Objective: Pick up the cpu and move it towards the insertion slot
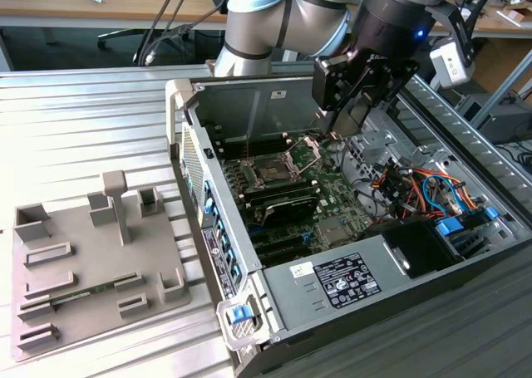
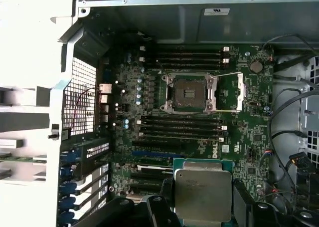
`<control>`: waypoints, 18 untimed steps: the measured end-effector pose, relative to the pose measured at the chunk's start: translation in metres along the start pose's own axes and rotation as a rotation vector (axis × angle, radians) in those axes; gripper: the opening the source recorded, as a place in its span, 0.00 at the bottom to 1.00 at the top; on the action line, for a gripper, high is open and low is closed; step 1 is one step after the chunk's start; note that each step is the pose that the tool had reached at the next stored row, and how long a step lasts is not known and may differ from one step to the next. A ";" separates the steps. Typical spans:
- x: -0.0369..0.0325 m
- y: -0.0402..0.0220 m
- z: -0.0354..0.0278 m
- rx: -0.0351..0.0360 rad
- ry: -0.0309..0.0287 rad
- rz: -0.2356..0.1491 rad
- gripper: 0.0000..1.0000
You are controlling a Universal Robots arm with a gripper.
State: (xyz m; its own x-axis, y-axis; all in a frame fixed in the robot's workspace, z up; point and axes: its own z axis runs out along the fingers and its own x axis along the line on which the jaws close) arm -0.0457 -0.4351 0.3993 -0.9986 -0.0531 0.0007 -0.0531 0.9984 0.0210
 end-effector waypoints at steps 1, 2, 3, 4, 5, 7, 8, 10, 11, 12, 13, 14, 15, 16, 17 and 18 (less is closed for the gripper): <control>-0.0007 0.0000 0.0000 0.0000 0.0000 0.000 0.55; -0.0015 -0.0001 0.0000 0.0000 0.0000 0.000 0.55; -0.0027 -0.0001 0.0000 0.0000 0.0000 0.000 0.55; -0.0042 -0.0002 0.0001 0.0000 0.0000 0.000 0.55; -0.0058 -0.0003 0.0001 0.0001 0.0000 0.000 0.55; -0.0073 -0.0004 0.0001 0.0001 -0.0001 0.000 0.55; -0.0084 -0.0005 0.0001 0.0001 0.0000 0.000 0.55; -0.0099 -0.0005 0.0001 0.0001 0.0000 0.000 0.55; -0.0115 -0.0006 0.0002 0.0001 -0.0001 0.000 0.55; -0.0128 -0.0007 0.0002 0.0002 0.0000 0.000 0.55; -0.0137 -0.0007 0.0002 0.0002 0.0000 0.000 0.55; -0.0146 -0.0008 0.0002 0.0002 0.0000 0.000 0.55; -0.0154 -0.0008 0.0002 0.0002 0.0000 0.000 0.55; -0.0157 -0.0008 0.0002 0.0002 0.0000 0.000 0.55; -0.0167 -0.0009 0.0002 0.0002 0.0001 0.000 0.55; -0.0174 -0.0009 0.0003 0.0002 0.0000 0.000 0.55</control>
State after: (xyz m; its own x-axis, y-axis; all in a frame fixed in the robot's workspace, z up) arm -0.0283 -0.4351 0.3991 -0.9986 -0.0531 0.0007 -0.0531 0.9984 0.0208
